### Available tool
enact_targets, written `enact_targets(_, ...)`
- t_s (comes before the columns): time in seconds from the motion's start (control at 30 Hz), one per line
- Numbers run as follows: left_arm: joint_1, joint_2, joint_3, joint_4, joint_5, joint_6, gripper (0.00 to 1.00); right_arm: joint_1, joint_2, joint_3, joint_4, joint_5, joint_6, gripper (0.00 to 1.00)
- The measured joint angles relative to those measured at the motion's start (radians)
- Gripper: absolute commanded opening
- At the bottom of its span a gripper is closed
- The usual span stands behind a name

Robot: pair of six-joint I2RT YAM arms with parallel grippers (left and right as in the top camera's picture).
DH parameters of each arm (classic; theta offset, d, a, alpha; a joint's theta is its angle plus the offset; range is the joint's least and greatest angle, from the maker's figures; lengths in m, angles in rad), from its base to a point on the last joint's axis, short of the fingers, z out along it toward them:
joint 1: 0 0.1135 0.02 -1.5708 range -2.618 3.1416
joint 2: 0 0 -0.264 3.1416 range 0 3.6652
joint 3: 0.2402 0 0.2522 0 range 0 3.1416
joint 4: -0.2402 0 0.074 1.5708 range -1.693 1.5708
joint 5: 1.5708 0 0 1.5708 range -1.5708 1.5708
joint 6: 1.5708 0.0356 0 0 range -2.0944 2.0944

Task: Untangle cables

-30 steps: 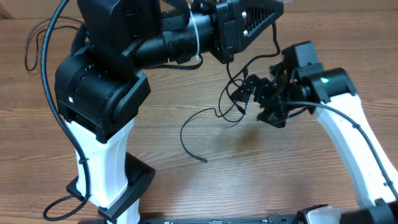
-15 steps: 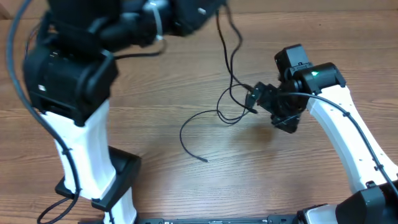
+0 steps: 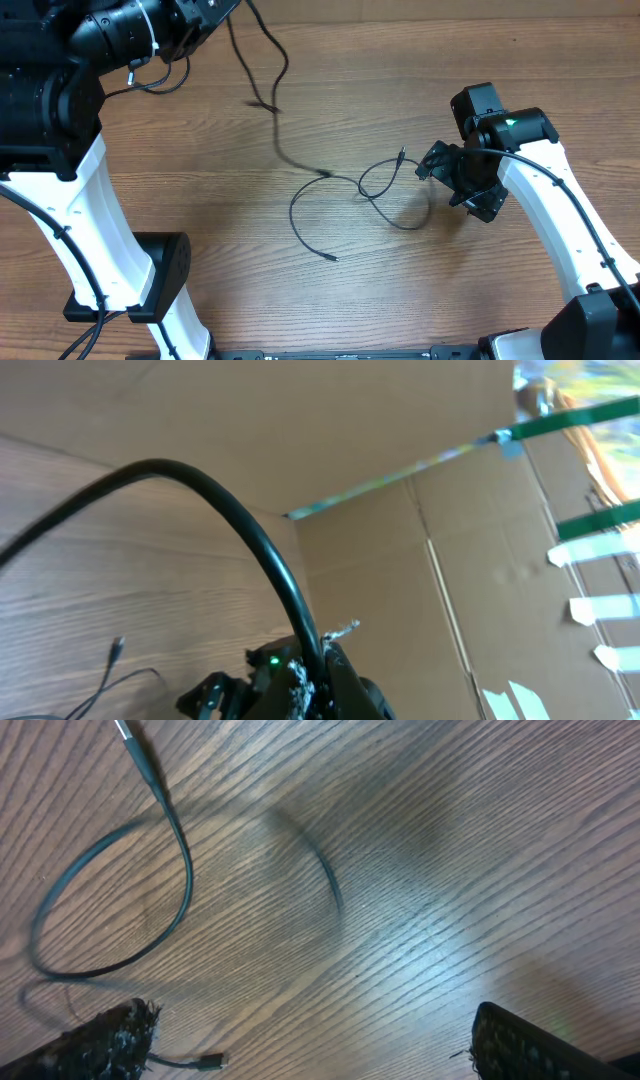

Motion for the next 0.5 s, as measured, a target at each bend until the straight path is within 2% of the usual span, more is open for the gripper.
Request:
enact_targets(0.3,0.003,0.0,0.0,-0.013,-0.031,0.066,0.04,0.0,0.0,0.0,0.002,-0.026,-0.021,1.0)
enact_targets(0.5,0.003,0.0,0.0,-0.143,-0.185,0.121,0.04,0.0,0.0,0.0,-0.001,-0.058,-0.054,1.0)
